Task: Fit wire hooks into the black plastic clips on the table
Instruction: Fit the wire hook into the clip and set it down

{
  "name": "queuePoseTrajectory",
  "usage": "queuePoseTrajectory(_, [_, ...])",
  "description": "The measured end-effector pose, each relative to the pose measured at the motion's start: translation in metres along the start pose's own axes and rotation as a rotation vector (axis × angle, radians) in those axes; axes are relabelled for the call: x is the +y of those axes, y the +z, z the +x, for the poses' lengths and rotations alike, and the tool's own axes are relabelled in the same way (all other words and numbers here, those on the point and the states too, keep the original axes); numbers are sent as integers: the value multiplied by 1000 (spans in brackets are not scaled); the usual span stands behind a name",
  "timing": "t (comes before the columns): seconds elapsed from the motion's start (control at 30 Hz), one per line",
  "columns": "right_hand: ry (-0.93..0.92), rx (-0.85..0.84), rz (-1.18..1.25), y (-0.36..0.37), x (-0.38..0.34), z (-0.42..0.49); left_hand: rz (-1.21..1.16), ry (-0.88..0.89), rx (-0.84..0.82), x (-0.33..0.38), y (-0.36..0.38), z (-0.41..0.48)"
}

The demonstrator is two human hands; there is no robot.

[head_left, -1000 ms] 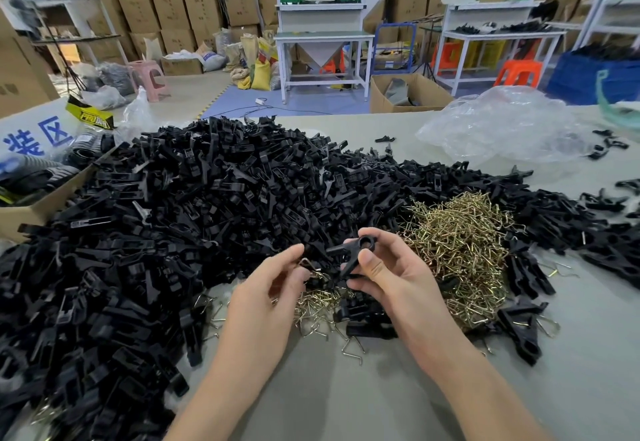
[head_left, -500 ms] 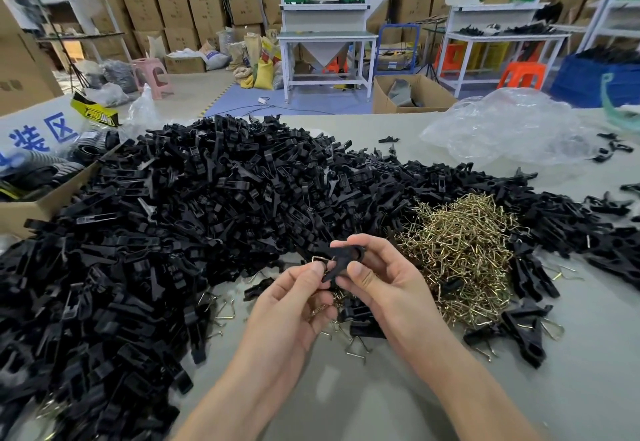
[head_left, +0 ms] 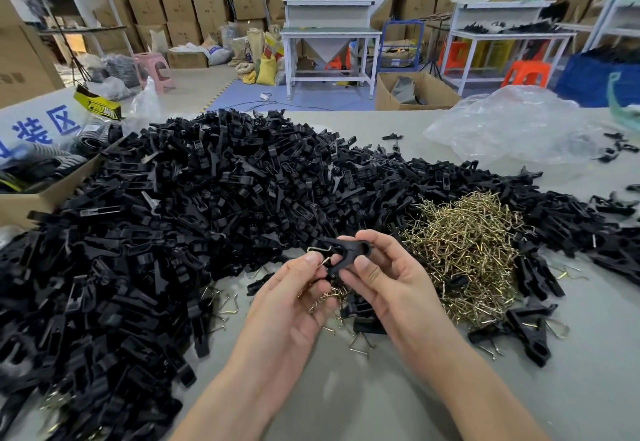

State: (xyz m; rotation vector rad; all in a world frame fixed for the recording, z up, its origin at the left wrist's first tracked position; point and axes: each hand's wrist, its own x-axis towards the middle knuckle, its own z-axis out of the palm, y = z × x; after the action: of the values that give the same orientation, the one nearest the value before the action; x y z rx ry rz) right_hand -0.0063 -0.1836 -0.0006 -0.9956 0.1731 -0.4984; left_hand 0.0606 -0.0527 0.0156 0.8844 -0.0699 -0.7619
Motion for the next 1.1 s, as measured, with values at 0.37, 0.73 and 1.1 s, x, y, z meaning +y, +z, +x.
queuePoseTrajectory(0.37, [7, 1, -73, 2, 3, -1, 32, 7, -11, -3, 1, -2])
queuePoseTrajectory(0.73, [-2, -13, -129, 4, 4, -4, 54, 90, 36, -8, 0, 0])
queuePoseTrajectory(1.1, [-19, -39, -294, -2, 3, -3, 137, 10, -102, -5, -3, 1])
